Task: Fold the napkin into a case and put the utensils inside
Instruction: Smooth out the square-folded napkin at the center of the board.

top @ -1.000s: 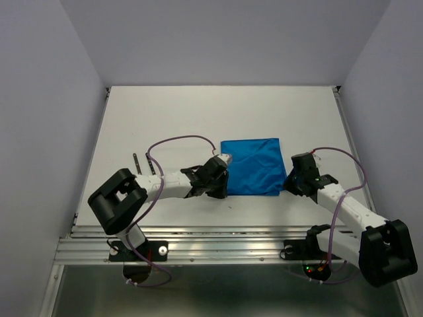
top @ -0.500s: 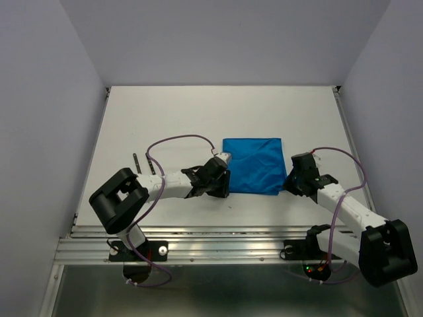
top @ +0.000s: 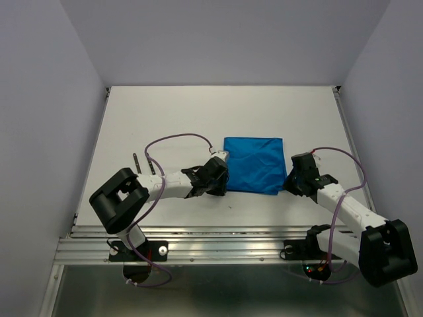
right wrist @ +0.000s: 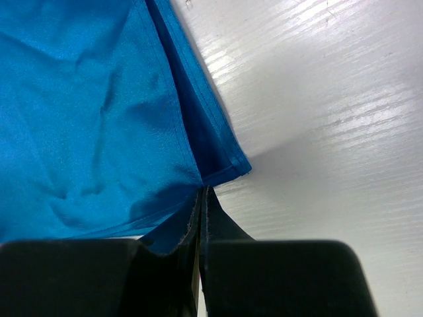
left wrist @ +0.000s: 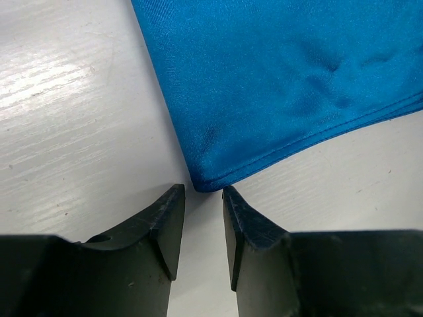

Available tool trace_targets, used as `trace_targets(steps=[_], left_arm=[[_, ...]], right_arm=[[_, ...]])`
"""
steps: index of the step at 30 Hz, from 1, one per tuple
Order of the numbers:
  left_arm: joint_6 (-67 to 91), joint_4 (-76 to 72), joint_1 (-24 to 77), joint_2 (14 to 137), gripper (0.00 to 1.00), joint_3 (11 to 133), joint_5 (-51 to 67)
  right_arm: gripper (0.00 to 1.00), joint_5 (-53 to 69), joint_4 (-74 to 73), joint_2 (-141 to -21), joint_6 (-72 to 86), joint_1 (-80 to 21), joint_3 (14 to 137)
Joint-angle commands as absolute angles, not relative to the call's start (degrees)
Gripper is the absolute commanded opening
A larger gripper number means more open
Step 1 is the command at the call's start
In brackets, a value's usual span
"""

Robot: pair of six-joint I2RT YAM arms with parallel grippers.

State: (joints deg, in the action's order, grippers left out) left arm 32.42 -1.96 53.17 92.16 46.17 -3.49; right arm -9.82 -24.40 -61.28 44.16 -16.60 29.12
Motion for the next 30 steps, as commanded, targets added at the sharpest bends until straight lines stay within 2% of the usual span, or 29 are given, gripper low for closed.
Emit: trace_targets(steps=[1, 10, 14, 15, 16, 30], left_arm=[[32.34, -2.55, 53.35, 93.07, 0.41, 46.41, -5.62], [32.17, -4.48, 53.35, 94.39, 0.28, 47.02, -6.94], [32.08, -4.31, 53.35, 94.57, 0.12, 47.46, -7.73], [32.17, -4.05, 53.26, 94.57, 0.02, 47.46, -8.34], [32.17, -3.87, 53.35, 94.48, 0.00, 47.55, -8.96], [30.23, -1.05, 53.26, 91.67, 0.00, 48.60, -14.06]], right_arm=[[0.01, -9.84, -23.03, -61.35, 43.77, -17.05, 31.29], [0.01, -9.84, -23.29, -61.26, 43.68, -17.05, 31.46], [0.01, -10.11, -23.64, -60.91, 43.59, -17.05, 31.47], [0.01, -10.02, -23.82, -60.73, 43.59, -17.05, 31.64], [0.01, -9.93, -24.08, -60.56, 43.51, -17.05, 31.81], [0.01, -11.77, -25.22, -59.85, 43.42, -17.05, 34.63]])
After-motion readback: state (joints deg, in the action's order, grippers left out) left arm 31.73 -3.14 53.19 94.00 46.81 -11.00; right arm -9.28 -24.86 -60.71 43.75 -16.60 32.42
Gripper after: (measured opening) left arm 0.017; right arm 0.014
